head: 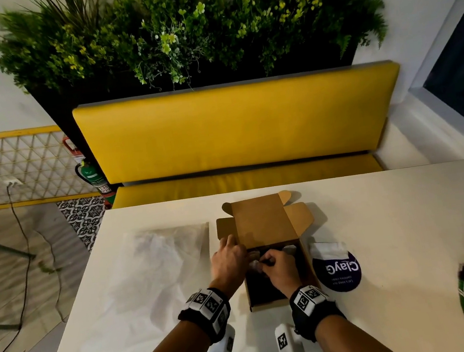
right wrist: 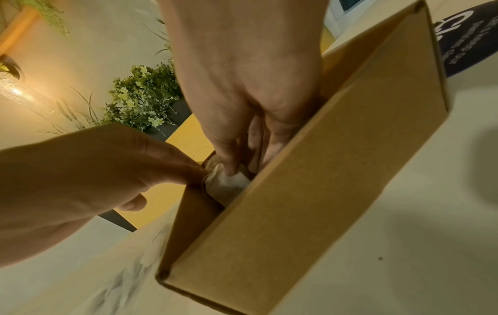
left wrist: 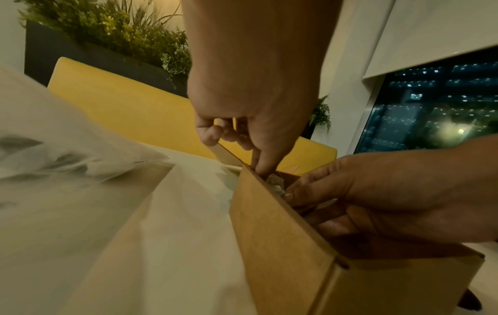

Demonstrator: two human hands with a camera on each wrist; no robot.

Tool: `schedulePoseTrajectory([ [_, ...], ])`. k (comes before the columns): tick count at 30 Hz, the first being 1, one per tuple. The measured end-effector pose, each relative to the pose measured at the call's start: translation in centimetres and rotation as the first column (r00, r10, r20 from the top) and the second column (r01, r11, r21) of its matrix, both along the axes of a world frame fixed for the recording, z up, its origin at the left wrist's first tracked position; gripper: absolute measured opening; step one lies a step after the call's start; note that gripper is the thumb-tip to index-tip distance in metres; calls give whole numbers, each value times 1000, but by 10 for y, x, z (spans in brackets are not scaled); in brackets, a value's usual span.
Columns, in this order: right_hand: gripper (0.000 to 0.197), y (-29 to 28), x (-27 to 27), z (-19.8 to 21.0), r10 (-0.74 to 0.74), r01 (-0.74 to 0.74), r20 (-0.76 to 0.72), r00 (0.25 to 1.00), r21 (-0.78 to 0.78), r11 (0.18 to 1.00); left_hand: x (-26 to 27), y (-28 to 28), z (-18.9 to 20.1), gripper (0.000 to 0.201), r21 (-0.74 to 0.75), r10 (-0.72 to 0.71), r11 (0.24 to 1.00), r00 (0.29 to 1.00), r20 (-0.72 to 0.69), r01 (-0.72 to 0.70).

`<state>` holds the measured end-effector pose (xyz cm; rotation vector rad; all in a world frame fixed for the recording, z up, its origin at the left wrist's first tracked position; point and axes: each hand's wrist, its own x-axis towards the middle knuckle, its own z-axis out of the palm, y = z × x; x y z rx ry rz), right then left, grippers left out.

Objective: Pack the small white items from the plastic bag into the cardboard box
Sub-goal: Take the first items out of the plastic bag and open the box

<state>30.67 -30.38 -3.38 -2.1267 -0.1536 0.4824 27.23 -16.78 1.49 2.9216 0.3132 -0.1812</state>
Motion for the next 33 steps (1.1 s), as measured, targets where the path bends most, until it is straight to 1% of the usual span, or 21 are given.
schedulePoseTrajectory([
  [4, 27, -3, 1, -1, -6, 6, -2, 1000, -5, 1000, 1, -1, 0, 36, -21, 5, 1000, 1000, -10, -5],
  [7, 24, -4, 1, -1, -11, 11, -7, 1000, -7, 1000, 1, 0, 0, 31, -26, 5, 1000, 1000, -2, -5],
  [9, 18, -5, 1, 0, -17, 17, -7, 1000, -11, 1000, 1, 0, 0, 28, -28, 7, 1000, 1000, 3, -7],
  [13, 13, -6, 2, -2, -35, 35, -6, 999, -8, 999, 1, 1, 1, 27, -56, 12, 998, 999, 29, -11],
  [17, 15, -10, 1, 0, -56, 56, -4, 998, -6, 998, -2, 6, 2, 17, -118, 38, 993, 995, 93, -26],
  [20, 23, -17, 0, 6, -83, 83, -4, 997, -2, 997, -9, 14, 15, 14, -190, 65, 981, 985, 160, -34],
  [23, 26, -25, -1, 17, -82, 85, 81, 993, -36, 996, -23, 27, 34, 11, -309, 119, 950, 964, 238, -41],
  [25, 23, -26, -3, 29, -65, 74, 186, 980, -38, 997, -39, 40, 46, 11, -349, 81, 937, 968, 238, 8],
  [27, 16, -18, -7, 45, -19, 27, 289, 957, -23, 999, -59, 53, 59, 10, -365, -41, 926, 987, 158, 97],
  [28, 13, -10, -11, 53, 25, -23, 325, 945, -9, 1000, -73, 61, 66, 11, -391, -96, 913, 992, 76, 118],
  [29, 11, -1, -16, 60, 79, -86, 341, 937, 5, 996, -87, 69, 71, 13, -430, -136, 896, 990, -39, 106],
  [30, 10, 12, -24, 66, 153, -168, 341, 928, 15, 986, -104, 79, 74, 16, -470, -151, 881, 975, -164, 57],
  [31, 13, 24, -32, 73, 236, -251, 334, 913, 4, 968, -118, 87, 74, 21, -496, -167, 868, 945, -283, 4],
  [32, 20, 36, -42, 78, 332, -340, 322, 887, -32, 940, -133, 95, 72, 26, -495, -174, 868, 910, -376, -39],
  [33, 31, 52, -55, 82, 440, -435, 313, 842, -91, 896, -150, 103, 67, 29, -459, -170, 887, 889, -425, -50],
])
